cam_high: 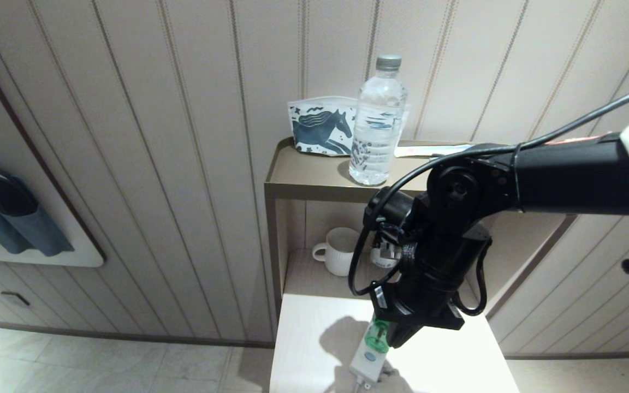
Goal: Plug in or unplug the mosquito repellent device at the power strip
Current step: Hold the socket with your left hand and unplug it with your right hand
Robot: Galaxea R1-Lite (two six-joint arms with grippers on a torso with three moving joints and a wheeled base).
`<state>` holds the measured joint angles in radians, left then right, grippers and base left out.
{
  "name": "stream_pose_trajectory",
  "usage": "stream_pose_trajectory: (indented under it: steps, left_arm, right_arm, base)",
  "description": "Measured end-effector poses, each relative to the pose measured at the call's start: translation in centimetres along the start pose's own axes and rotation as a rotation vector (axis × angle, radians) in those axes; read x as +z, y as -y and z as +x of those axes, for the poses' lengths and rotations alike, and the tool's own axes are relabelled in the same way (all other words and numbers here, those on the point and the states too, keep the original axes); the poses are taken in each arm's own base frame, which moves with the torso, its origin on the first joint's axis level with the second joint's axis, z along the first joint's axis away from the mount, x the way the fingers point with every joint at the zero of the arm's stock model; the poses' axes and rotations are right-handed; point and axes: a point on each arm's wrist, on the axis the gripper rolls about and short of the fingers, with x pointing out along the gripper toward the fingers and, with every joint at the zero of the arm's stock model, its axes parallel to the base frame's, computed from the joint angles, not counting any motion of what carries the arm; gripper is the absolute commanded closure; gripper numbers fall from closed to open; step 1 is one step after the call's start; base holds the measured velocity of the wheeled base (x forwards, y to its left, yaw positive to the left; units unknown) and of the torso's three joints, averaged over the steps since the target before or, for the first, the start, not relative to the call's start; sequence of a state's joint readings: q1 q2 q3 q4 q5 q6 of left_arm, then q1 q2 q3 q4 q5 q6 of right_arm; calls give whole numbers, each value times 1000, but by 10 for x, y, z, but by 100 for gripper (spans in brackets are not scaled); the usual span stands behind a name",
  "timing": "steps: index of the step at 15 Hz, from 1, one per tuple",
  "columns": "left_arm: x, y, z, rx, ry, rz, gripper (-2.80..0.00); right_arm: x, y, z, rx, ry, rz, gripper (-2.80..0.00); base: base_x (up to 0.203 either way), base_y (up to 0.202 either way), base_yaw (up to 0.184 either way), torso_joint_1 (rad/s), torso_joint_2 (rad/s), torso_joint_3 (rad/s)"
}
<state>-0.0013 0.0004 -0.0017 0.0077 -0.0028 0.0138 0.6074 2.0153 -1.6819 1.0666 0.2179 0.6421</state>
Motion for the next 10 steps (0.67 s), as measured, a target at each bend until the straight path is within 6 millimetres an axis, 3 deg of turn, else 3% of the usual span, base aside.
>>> stream_pose_trajectory:
  steps: [6, 10]
  left_arm:
    - [0, 0, 0, -1, 0, 0, 0]
    - [0, 0, 0, 0, 0, 0, 0]
  right_arm:
    - [-29, 12, -53, 39, 90, -19, 0]
    - [-52, 32, -98, -37, 312, -23, 0]
  base:
    - [0, 0, 0, 0, 0, 0]
    - [0, 0, 0, 0, 0, 0]
